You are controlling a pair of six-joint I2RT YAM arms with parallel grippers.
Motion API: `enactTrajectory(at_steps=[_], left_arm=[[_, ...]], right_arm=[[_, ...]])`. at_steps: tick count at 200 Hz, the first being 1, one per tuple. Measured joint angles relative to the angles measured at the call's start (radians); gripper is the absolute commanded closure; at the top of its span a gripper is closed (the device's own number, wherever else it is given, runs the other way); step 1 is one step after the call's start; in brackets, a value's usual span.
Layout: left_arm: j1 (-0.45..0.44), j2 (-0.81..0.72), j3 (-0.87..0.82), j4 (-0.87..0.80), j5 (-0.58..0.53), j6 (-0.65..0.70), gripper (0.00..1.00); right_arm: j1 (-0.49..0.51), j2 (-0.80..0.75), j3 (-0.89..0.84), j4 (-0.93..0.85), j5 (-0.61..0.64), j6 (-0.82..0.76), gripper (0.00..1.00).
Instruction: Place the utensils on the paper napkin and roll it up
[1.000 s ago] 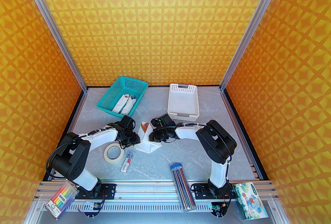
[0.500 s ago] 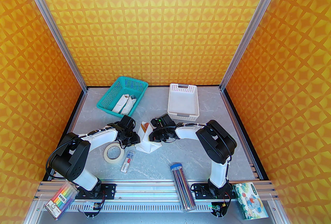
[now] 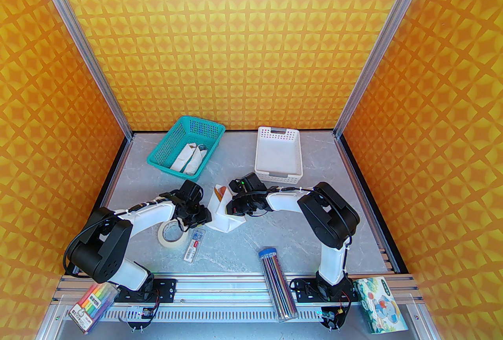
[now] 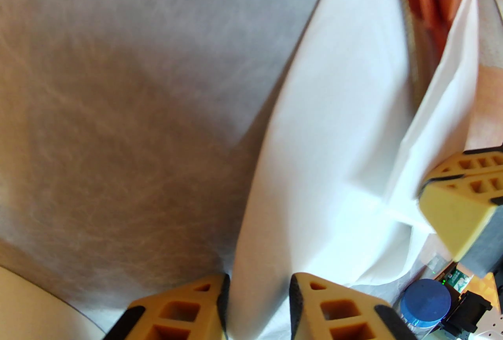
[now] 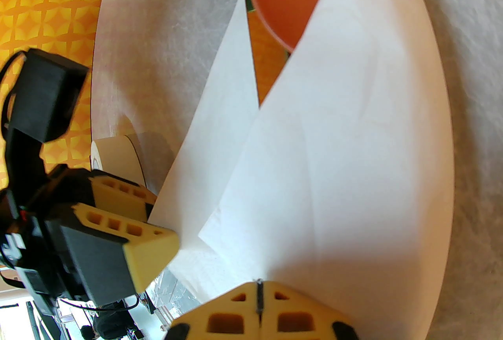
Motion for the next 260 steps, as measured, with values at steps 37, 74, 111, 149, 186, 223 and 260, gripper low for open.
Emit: enactTrajectory(at_steps=[37,74,111,149,186,223,260], left_arm=[[0.0,-0.007,0.0,0.006,-0.001,-0.006,0.75],[0.0,-0.023,0.0,0.006,-0.002,-0.009,0.82],[0.0,-0.053,0.0,0.0,-0.017,-0.008,0.89],[0.0,-0.078,0.003,-0.006,-0.021,-0.005,0.98],[0.0,-0.101,0.019,-0.013,-0.02,-0.002,0.99],[-0.003,-0.102,0.042,0.003,-0.008,-0.007,0.99],[-0.01,-0.058,0.098,0.034,0.008,-0.01,1.0]], right_arm=[[0.0,0.0,0.0,0.0,0.0,0.0,1.0],[0.0,0.0,0.0,0.0,0.0,0.0,1.0],[0.0,0.0,0.0,0.0,0.0,0.0,1.0],[0.0,0.0,0.0,0.0,0.0,0.0,1.0],[0.0,0.0,0.0,0.0,0.0,0.0,1.0],[0.001,0.0,0.0,0.0,0.0,0.0,1.0],[0.001,0.0,0.0,0.0,0.0,0.0,1.0]])
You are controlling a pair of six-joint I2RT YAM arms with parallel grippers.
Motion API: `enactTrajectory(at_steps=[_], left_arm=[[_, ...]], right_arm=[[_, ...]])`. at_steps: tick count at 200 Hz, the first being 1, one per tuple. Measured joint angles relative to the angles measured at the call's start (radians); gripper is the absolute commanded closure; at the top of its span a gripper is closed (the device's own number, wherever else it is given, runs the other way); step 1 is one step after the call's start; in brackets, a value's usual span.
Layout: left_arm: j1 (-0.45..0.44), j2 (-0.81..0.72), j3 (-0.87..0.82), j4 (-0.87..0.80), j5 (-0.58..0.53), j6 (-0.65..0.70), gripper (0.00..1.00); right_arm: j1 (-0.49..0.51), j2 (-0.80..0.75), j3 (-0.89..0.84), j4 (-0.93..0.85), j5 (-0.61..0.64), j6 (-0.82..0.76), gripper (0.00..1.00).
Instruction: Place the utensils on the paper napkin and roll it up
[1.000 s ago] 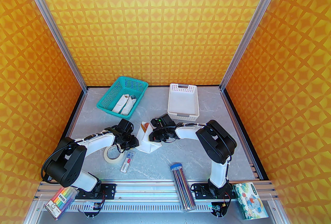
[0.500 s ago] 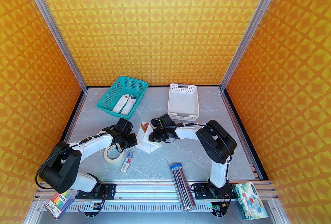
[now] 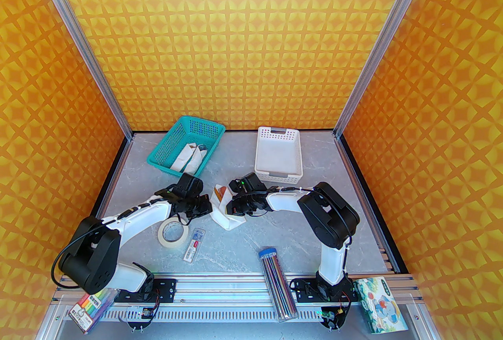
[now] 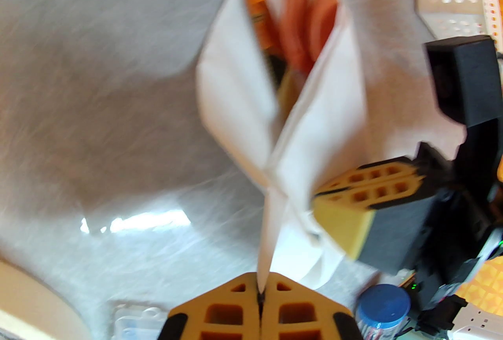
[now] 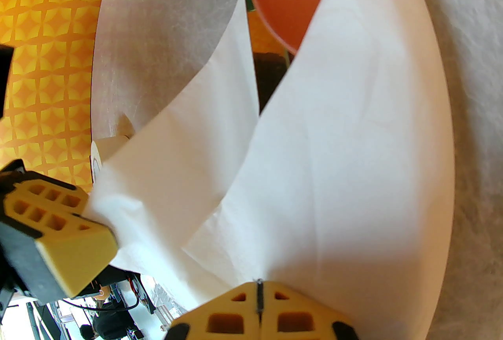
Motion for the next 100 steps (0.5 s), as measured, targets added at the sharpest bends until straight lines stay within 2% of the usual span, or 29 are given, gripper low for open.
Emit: enactTrajectory(at_steps=[41,69,100], left_arm=[[-0.009,0.043,0.04,0.033,0.015,-0.007,0.98],[-0.011,0.043,0.042,0.037,0.022,-0.011,0.87],[-0.011,0.04,0.042,0.039,0.024,-0.022,0.81]], right_arm=[[0.0,0.0,0.0,0.0,0.0,0.0,1.0],[0.0,0.0,0.0,0.0,0.0,0.0,1.0],[0.001,0.0,0.002,-0.003,0.0,0.0,1.0]])
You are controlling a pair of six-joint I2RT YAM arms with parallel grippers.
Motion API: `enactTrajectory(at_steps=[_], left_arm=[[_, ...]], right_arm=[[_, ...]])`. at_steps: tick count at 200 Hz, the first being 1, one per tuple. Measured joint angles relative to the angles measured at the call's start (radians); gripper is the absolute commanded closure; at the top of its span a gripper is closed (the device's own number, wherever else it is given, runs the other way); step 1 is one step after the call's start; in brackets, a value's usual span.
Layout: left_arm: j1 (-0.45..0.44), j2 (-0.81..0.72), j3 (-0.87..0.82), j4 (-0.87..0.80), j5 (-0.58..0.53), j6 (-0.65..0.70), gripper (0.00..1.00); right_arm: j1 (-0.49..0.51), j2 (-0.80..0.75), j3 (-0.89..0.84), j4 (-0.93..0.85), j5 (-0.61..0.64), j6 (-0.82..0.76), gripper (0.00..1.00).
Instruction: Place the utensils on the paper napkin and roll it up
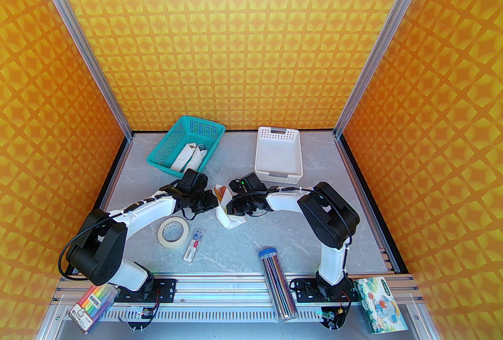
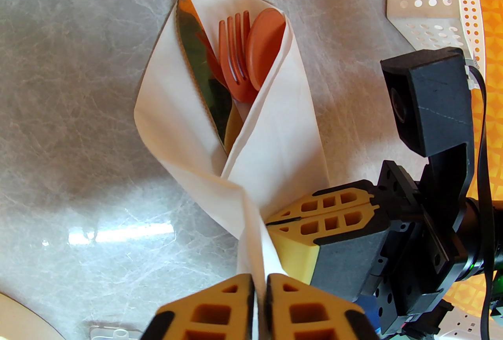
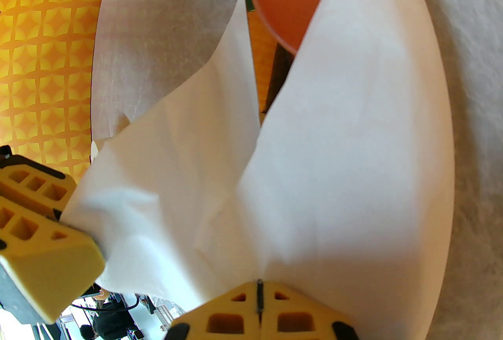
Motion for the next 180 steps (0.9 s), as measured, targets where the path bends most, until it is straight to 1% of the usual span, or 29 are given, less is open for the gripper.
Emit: enactTrajectory(at_steps=[29,63,85,123,180], left_arm=[[0.0,-0.018,-0.007,0.011,0.0,-0.013,0.75],[0.0,-0.051,-0.025,0.019,0.0,-0.019,0.75],[0.0,-0.066,-0.058,0.028,0.0,-0.029,0.79],[0.0,-0.087,-0.126,0.026,0.0,-0.041,0.89],[0.0,-0.121,-0.173,0.013,0.0,-0.042,0.89]], right_arm=[[0.001,0.002,0.004,-0.005,0.0,0.0,1.0],[0.001,0.003,0.005,-0.006,0.0,0.0,1.0],[0.001,0.003,0.007,-0.009,0.0,0.0,1.0],[0.001,0.004,0.01,-0.014,0.0,0.0,1.0],[0.001,0.005,0.01,-0.014,0.0,0.0,1.0]])
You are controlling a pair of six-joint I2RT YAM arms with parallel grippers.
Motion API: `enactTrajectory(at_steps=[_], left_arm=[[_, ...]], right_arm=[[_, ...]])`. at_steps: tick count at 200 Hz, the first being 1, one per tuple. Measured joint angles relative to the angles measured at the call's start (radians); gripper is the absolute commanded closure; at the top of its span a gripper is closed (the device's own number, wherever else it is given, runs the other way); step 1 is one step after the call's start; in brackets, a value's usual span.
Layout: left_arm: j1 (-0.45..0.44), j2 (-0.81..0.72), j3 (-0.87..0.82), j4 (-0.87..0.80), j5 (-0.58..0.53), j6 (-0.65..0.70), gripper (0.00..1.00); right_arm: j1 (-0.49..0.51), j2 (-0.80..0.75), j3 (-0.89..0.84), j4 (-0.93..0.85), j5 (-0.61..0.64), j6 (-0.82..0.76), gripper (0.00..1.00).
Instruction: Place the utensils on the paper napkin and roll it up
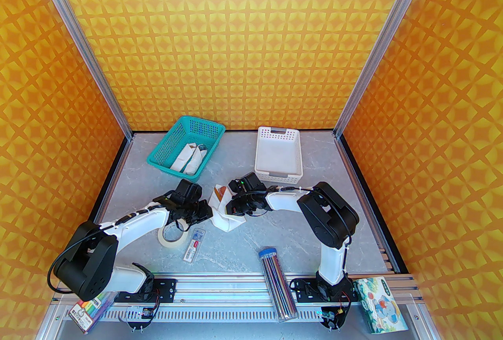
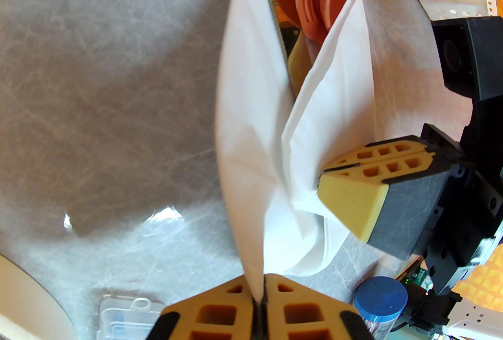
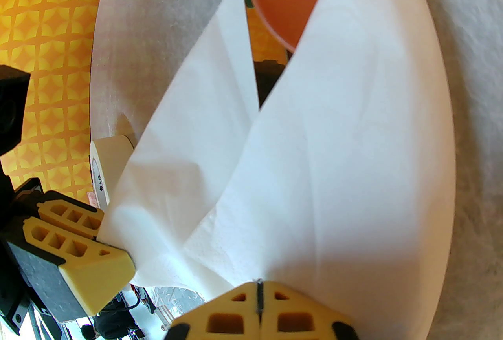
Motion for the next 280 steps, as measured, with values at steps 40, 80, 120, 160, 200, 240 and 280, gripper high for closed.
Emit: enactTrajectory(at_steps=[40,80,120,160,200,240,280], left_arm=[[0.0,-0.004,-0.023,-0.001,-0.005,0.0,0.89],[0.0,0.026,-0.024,0.0,-0.019,0.0,0.88],[0.0,0.041,-0.011,-0.001,-0.024,0.0,0.87],[0.0,0.032,0.021,-0.001,-0.021,-0.01,0.86],[0.0,0.035,0.05,0.008,0.01,-0.025,0.86],[0.0,0.075,0.109,0.034,0.034,-0.026,0.86],[-0.001,0.162,0.159,0.055,0.04,-0.025,0.87]], right_arm=[[0.0,0.0,0.0,0.001,0.0,0.0,1.0],[0.001,0.0,0.001,0.0,0.0,0.0,1.0],[0.004,0.0,0.002,0.0,0.0,0.0,1.0],[0.004,0.0,0.002,0.0,0.0,0.0,1.0],[0.004,0.0,0.003,-0.001,0.0,0.0,1.0],[0.006,0.007,0.011,-0.002,-0.003,0.0,1.0],[0.006,0.008,0.013,-0.002,-0.003,0.0,1.0]])
